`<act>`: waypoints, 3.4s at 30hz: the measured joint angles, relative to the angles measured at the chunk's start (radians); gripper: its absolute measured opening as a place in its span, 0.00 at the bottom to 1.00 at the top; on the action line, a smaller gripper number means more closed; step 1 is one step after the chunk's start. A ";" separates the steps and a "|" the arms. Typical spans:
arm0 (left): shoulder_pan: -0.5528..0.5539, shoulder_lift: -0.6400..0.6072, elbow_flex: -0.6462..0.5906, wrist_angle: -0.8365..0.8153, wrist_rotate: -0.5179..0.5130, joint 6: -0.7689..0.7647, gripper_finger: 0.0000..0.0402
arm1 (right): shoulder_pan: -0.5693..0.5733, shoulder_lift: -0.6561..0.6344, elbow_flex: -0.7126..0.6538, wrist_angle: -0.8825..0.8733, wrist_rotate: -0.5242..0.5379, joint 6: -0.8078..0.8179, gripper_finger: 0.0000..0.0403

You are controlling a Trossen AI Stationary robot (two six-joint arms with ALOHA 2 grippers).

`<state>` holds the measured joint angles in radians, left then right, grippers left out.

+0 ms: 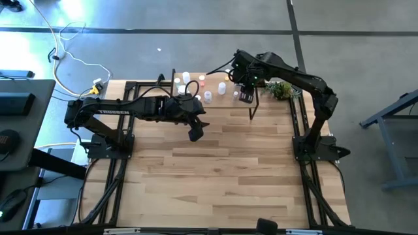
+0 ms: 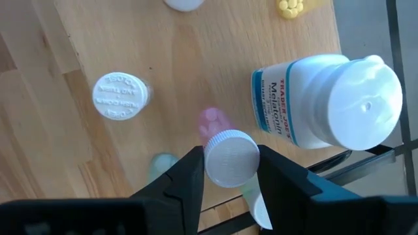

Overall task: Pick and place medicine bottles onto shelf by color
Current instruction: Put the red transparent pill bottle on the shelf, then return to Home Position

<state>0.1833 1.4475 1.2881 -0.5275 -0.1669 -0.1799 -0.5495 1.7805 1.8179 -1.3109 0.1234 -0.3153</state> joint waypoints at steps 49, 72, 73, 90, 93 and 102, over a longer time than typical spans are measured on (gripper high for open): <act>-0.001 0.000 0.000 -0.044 0.000 0.019 0.62 | -0.001 0.008 -0.001 0.015 -0.011 0.027 0.37; -0.009 -0.038 -0.001 -0.057 0.121 0.018 0.62 | 0.000 -0.086 0.000 0.013 -0.029 0.114 0.37; -0.015 -0.045 -0.001 -0.057 0.130 0.019 0.62 | 0.000 -0.094 0.000 0.014 -0.037 0.124 0.37; -0.095 -0.146 -0.001 -0.067 0.233 0.132 0.62 | 0.159 -0.292 0.000 0.199 -0.185 0.301 0.37; -0.095 -0.163 -0.001 -0.109 0.280 0.143 0.62 | 0.204 -0.304 0.000 0.272 -0.185 0.341 0.37; -0.151 -0.344 -0.138 -0.033 0.313 0.122 0.62 | 0.319 -0.301 0.000 0.393 -0.185 0.415 0.37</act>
<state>0.0320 1.1038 1.1500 -0.5600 0.1463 -0.0582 -0.2303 1.4799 1.8183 -0.9178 -0.0612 0.0996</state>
